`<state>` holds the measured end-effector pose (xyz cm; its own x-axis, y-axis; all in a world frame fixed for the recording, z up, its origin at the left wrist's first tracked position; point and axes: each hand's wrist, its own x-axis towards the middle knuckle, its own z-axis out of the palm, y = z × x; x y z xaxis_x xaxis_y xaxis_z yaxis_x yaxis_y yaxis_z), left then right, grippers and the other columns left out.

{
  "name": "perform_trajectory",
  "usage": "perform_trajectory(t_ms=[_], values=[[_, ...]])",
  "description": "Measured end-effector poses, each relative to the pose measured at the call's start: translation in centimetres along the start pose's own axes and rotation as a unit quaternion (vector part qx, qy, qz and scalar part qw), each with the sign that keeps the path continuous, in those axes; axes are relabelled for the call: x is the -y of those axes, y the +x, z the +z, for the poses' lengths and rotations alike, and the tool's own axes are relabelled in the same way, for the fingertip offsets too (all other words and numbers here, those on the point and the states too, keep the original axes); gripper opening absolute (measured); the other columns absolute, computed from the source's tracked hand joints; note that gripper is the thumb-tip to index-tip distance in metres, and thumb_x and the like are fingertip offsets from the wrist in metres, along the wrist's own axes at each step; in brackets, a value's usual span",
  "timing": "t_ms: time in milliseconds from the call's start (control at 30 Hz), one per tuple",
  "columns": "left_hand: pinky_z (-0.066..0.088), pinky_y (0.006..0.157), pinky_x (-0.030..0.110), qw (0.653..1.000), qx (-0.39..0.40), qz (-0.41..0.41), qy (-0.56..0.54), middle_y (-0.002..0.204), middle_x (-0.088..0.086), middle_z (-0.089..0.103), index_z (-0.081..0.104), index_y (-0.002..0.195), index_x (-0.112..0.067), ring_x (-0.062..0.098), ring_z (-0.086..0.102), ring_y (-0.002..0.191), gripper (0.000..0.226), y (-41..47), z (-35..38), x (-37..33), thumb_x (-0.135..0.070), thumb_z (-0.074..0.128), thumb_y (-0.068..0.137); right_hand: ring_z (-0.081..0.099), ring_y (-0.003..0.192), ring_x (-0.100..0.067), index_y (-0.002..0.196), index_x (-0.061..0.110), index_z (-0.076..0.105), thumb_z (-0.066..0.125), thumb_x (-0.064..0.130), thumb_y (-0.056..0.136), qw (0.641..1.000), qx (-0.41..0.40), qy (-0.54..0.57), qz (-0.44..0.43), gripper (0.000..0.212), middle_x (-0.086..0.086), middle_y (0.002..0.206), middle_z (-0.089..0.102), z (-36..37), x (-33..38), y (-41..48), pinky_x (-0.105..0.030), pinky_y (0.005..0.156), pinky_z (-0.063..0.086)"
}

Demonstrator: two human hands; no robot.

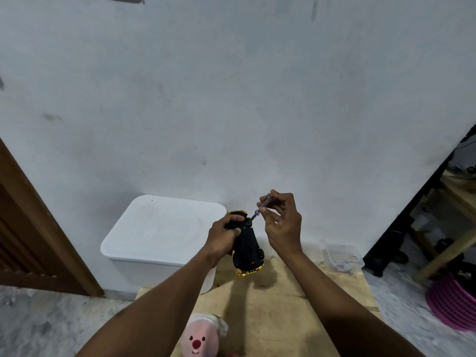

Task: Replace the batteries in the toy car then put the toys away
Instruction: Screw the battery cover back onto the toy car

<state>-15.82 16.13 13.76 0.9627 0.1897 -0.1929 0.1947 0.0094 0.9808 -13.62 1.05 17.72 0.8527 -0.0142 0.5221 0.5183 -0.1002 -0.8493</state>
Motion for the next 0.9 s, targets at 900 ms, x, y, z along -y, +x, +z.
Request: perform_trajectory(t_ms=[900], values=[[0.060, 0.068, 0.050, 1.000, 0.000, 0.002, 0.008, 0.113, 0.000, 0.066, 0.069, 0.109, -0.027, 0.021, 0.065, 0.094, 0.036, 0.00, 0.09, -0.10, 0.000, 0.051, 0.093, 0.071, 0.096, -0.019, 0.116, 0.025, 0.055, 0.070, -0.008, 0.084, 0.999, -0.008, -0.025, -0.034, 0.049, -0.005, 0.104, 0.069, 0.60, -0.79, -0.28, -0.042, 0.089, 0.057]])
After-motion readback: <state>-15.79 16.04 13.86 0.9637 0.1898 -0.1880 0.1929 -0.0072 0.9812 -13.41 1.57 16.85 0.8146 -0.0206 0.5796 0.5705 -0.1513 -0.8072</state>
